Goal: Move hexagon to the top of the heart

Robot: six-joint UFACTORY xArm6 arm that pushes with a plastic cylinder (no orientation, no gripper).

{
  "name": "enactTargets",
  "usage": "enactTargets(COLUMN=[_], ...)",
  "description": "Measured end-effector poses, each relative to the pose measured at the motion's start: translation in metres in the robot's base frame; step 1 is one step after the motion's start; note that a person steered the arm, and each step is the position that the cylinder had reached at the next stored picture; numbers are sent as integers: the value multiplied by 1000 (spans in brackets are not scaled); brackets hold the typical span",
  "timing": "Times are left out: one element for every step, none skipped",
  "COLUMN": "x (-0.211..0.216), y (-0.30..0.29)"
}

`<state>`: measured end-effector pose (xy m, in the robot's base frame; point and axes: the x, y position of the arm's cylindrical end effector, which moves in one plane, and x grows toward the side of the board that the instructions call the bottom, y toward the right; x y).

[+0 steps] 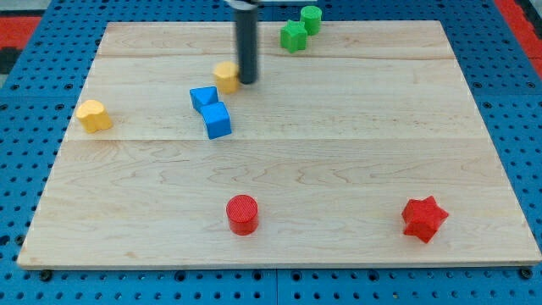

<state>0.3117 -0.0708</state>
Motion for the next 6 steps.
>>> enactTargets(x=[-28,-32,-22,-13,-8,31], y=[-49,-64,-102,-71,-60,-117])
